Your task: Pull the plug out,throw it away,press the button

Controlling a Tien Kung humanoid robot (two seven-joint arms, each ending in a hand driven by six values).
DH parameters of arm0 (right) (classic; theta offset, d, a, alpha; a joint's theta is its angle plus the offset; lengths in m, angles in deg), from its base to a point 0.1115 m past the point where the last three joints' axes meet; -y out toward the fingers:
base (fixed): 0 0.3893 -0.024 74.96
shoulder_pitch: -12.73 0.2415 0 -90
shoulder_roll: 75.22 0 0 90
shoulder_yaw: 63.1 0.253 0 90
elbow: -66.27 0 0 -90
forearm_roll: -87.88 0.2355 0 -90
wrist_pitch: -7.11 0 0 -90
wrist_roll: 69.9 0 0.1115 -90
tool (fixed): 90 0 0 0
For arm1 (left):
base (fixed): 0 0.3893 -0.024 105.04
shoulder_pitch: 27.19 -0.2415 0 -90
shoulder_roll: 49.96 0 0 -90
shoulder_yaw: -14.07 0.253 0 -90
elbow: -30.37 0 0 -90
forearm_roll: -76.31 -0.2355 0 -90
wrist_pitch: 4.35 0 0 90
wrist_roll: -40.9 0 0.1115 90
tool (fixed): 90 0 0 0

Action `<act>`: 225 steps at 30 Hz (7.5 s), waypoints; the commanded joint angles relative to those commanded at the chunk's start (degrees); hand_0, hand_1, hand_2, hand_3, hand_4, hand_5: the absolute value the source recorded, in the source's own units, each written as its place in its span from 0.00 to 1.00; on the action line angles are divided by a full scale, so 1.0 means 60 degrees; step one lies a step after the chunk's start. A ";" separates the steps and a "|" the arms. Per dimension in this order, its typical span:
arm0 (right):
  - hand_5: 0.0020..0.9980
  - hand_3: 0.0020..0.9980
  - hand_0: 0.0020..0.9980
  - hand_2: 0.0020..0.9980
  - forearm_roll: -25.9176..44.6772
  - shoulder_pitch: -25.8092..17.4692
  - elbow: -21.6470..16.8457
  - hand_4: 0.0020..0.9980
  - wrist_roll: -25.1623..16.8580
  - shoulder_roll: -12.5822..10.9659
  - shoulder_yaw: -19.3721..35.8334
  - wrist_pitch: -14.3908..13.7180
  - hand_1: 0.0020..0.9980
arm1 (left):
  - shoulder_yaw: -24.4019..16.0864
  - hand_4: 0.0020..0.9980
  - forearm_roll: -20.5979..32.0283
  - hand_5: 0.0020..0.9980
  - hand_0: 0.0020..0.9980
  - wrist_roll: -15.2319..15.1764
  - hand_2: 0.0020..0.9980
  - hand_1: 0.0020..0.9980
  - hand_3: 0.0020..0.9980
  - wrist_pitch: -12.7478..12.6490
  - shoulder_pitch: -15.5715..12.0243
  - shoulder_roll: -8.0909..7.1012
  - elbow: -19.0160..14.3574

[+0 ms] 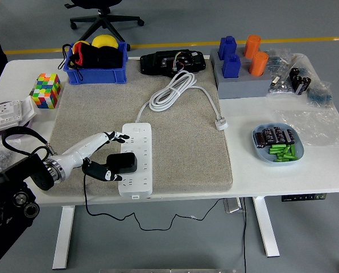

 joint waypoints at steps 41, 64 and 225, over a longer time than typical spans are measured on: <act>0.49 0.62 0.70 0.66 0.0093 0.0076 0.0000 0.72 -0.0001 -0.0088 -0.0296 -0.0020 0.68 | 0.0159 0.61 0.0404 0.00 0.59 -0.0808 0.38 0.39 0.51 -0.1252 0.0350 0.0316 0.0527; 0.49 0.62 0.70 0.66 0.0114 0.0022 0.0000 0.72 0.0002 0.0015 -0.0197 -0.0015 0.68 | -0.0259 0.77 -0.1601 0.00 0.67 -0.0645 0.51 0.58 0.59 -0.2104 0.1577 0.0809 0.3429; 0.49 0.62 0.70 0.66 0.0227 0.0149 0.0000 0.72 -0.0020 -0.0067 -0.0462 -0.0041 0.68 | -0.3892 0.74 -0.0963 0.11 0.84 -0.0124 0.79 0.82 0.85 -0.2676 -0.0027 0.0806 0.1536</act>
